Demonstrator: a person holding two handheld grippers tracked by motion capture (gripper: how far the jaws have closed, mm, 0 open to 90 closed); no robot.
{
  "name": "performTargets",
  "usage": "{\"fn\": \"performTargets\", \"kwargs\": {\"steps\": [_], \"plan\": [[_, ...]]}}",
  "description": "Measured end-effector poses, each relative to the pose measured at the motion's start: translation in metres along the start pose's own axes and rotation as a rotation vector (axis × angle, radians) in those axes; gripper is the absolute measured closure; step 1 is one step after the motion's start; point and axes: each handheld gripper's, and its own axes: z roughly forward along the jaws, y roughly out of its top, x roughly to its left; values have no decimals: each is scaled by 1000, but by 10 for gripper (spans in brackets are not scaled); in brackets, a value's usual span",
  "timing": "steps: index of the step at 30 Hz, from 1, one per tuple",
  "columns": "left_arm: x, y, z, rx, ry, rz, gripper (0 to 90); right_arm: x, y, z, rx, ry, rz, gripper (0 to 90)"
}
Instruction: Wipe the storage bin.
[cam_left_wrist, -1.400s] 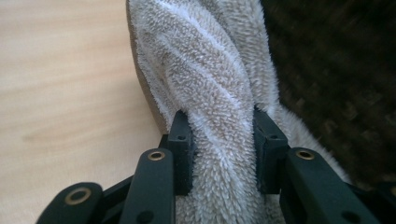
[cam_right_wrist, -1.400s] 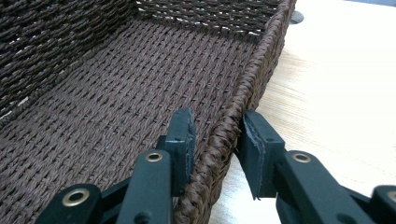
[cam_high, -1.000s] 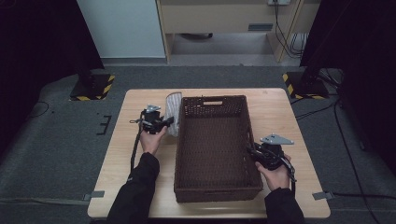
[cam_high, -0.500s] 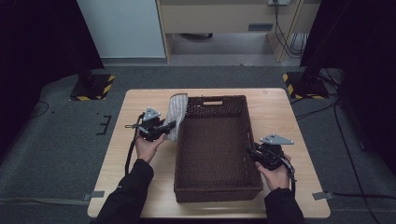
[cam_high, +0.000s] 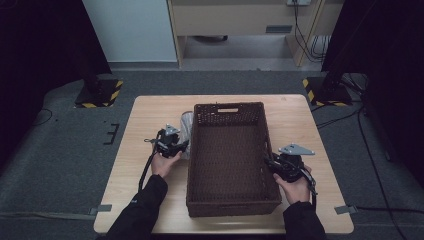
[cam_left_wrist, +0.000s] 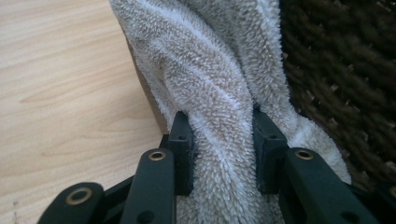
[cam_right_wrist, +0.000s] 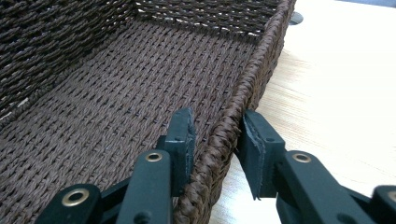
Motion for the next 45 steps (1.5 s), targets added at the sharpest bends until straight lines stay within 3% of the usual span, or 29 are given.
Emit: {"fn": "performTargets", "kwargs": {"steps": [4,6,9,12,17,23,29,33,36,40,41,45], "plan": [[7,5,-17,-77,-49,-70,656,0,0,0,-1,0,1,663],[9,9,-29,-124,-69,-82,655,0,0,0,-1,1,-3,663],[7,15,-52,-197,-106,-74,655,0,0,0,-2,0,0,663],[1,16,-63,-219,-131,-50,654,0,0,0,-4,-2,1,663],[-7,11,-49,-164,-109,-10,655,0,-1,0,-4,0,0,663],[-6,1,-30,-87,-86,-3,656,0,-1,0,-4,0,-3,662],[-5,-11,-9,25,-36,13,658,0,-1,0,-4,1,-3,662],[-2,-13,-11,26,-45,-7,657,0,-1,0,-5,1,-3,661],[3,-10,-29,-21,-66,-29,657,0,-1,0,-5,3,-1,660],[5,-4,-61,-138,-102,-51,654,0,-1,0,-6,1,-1,661],[2,-3,-72,-173,-118,-43,653,0,-1,0,-6,0,-3,661],[-11,-8,-96,-219,-161,3,650,1,-1,0,-6,-10,8,669]]}}
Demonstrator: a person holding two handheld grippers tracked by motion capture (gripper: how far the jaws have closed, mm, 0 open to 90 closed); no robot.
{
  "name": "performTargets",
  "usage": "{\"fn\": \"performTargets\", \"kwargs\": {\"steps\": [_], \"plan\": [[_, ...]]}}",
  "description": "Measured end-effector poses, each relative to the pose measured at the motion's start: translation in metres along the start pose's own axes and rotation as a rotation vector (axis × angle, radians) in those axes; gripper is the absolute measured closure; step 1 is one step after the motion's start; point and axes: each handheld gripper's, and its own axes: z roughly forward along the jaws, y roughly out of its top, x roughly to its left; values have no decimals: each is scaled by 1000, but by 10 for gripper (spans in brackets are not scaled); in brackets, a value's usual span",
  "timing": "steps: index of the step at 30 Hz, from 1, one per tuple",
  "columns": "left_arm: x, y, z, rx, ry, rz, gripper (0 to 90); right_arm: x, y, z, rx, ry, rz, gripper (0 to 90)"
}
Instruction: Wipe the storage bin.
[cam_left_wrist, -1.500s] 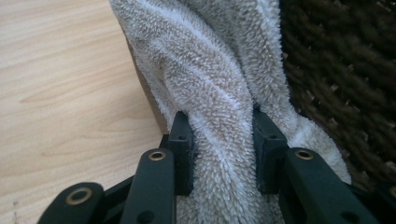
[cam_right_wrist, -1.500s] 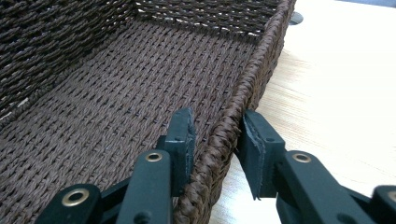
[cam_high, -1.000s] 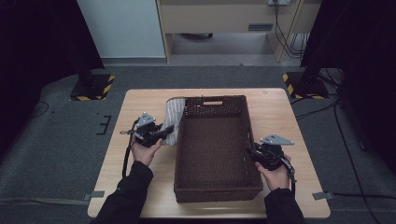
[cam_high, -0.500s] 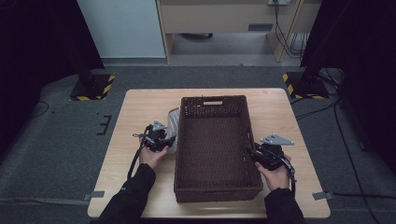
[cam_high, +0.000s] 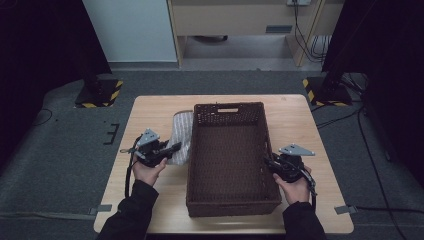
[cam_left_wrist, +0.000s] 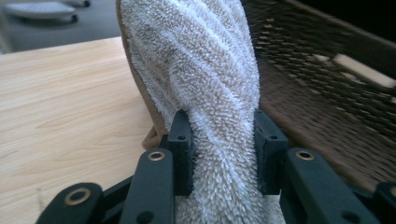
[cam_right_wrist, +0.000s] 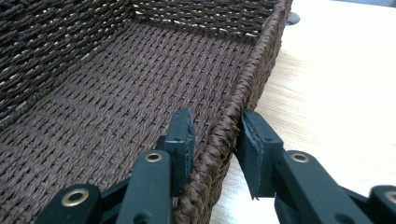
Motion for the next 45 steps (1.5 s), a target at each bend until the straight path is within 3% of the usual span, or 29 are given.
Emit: {"fn": "performTargets", "kwargs": {"steps": [4,9,13,19,26,30,33,34,37,39,42,45], "plan": [[-10,-1,-2,-5,5,36,650,3,0,0,-1,-22,13,686],[-6,3,12,-2,34,53,649,8,5,6,2,-56,9,693],[-1,-5,28,61,43,60,650,5,6,8,2,-53,12,690],[4,-18,36,127,38,42,649,4,6,8,-1,-50,7,687],[-4,-38,49,263,75,118,650,0,6,7,1,-49,13,686],[1,-34,43,228,50,75,651,-1,6,7,1,-52,7,686],[1,-22,25,130,22,51,651,-1,6,7,0,-48,10,685],[-1,-17,17,73,12,48,650,-1,5,7,0,-48,12,684],[-9,-8,4,-8,-1,68,649,-2,5,7,-3,-43,17,682],[-13,-8,5,1,-3,83,649,-2,5,7,-5,-42,17,682],[-15,-14,17,71,0,109,646,-2,5,7,-5,-42,16,682],[-14,-22,27,130,11,110,645,-2,5,7,-5,-39,17,681]]}}
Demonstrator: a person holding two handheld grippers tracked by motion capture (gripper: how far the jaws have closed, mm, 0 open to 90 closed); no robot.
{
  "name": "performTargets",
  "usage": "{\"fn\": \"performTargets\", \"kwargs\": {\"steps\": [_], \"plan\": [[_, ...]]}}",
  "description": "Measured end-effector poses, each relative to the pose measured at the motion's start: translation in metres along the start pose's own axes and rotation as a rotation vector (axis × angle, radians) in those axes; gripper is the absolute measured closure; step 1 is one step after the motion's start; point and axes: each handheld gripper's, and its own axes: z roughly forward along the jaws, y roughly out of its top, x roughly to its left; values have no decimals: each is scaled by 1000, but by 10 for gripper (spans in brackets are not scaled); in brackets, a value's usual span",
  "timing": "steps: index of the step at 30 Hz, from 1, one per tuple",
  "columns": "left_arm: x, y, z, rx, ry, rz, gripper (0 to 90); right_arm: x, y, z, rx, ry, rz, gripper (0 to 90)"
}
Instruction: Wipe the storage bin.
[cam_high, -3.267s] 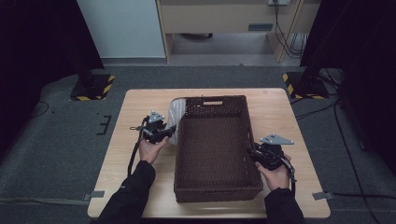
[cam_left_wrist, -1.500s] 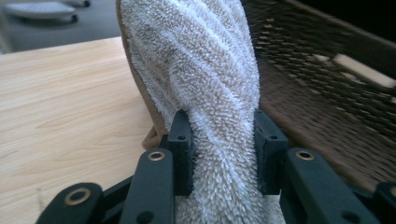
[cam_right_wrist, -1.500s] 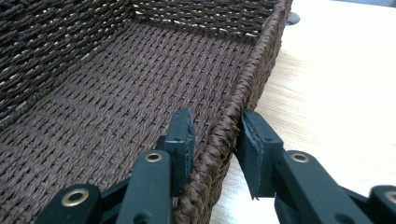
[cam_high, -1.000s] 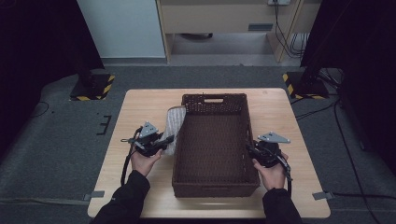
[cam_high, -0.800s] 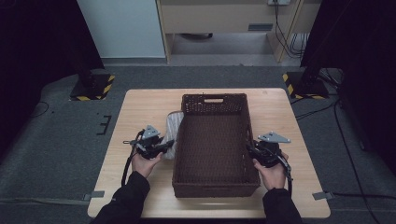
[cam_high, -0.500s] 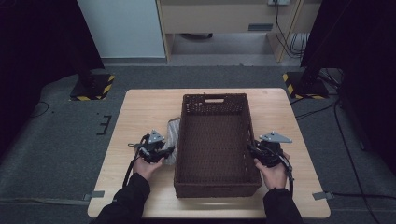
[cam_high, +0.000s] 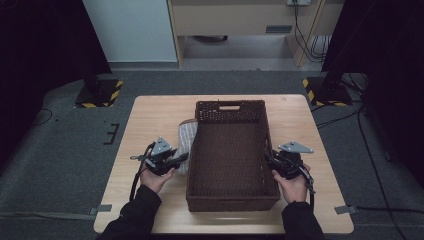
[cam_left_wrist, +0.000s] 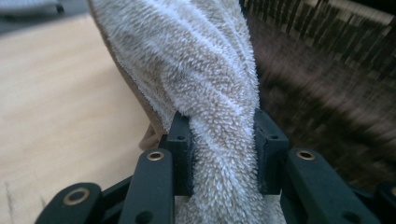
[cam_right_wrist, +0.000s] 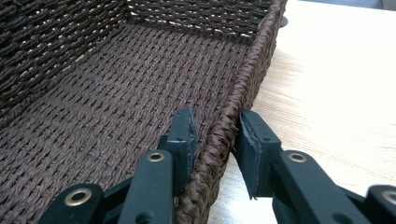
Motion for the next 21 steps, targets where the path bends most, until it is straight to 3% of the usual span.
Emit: {"fn": "performTargets", "kwargs": {"steps": [5,9,12,16,21], "plan": [[3,-13,18,113,29,16,647,0,0,0,1,0,0,681],[5,-16,21,129,34,4,647,0,0,0,-3,-3,9,684],[9,-12,14,97,25,-19,648,1,0,0,-10,-12,18,693],[11,-5,-7,-5,5,-53,647,0,3,2,1,-36,1,698],[-5,0,-31,-78,-36,-11,645,-7,4,5,-5,-21,2,692]]}}
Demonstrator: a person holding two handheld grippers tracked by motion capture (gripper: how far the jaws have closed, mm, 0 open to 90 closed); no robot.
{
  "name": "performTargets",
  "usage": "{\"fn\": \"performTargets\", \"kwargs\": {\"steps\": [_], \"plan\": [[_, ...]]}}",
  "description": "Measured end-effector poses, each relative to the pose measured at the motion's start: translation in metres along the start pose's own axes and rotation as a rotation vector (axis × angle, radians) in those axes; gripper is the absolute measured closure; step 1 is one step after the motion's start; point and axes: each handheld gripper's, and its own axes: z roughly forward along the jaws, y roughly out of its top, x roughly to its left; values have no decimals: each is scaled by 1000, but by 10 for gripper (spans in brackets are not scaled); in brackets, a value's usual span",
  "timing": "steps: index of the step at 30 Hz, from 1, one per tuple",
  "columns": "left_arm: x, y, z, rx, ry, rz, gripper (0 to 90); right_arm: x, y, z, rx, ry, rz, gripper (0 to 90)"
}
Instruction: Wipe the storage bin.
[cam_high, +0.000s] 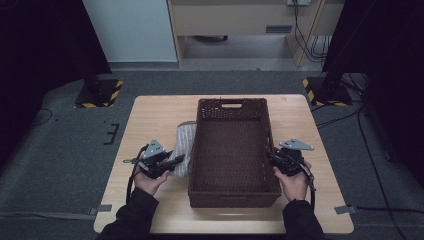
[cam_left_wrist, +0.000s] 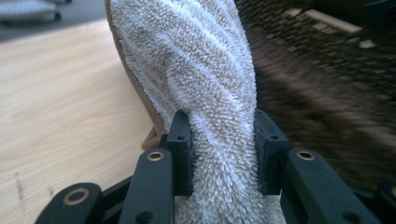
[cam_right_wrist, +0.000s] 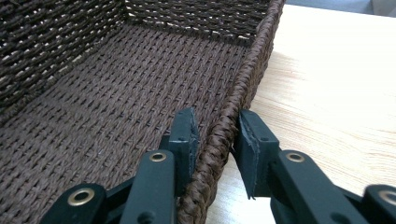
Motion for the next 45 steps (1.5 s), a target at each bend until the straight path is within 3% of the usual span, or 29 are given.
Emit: {"fn": "performTargets", "kwargs": {"steps": [2,6,10,14,17,20,23,26,28,31,33,37,42,45], "plan": [[-8,0,-6,-19,-21,18,645,-1,0,0,1,6,1,689],[-18,-8,2,47,-19,68,644,-1,-1,0,-2,14,11,682],[-18,-16,14,105,-13,63,643,-2,-1,0,-6,19,15,681],[-11,-25,23,151,-14,24,645,-2,-1,0,-8,20,15,681],[-10,-28,26,178,-5,30,645,-2,-1,0,-8,19,17,681],[-8,-24,18,146,-16,15,646,-2,-1,0,-10,18,18,680],[-4,-11,-5,19,-36,-30,646,-2,-1,0,-10,19,19,679],[-9,-7,-16,-26,-45,-4,646,-2,-1,1,-11,18,20,679],[-14,-12,-12,13,-53,21,646,-2,-2,0,-11,20,23,678],[-22,-25,1,136,-46,71,645,-3,-2,0,-12,22,29,678],[-25,-31,8,183,-34,95,645,-3,-2,0,-12,20,31,681],[-19,-30,11,179,-20,83,645,-3,-1,2,-16,9,33,688],[-16,-36,26,262,5,104,645,-5,3,6,-16,-5,35,689],[-13,-35,27,268,0,83,645,-7,3,7,-17,5,40,683]]}}
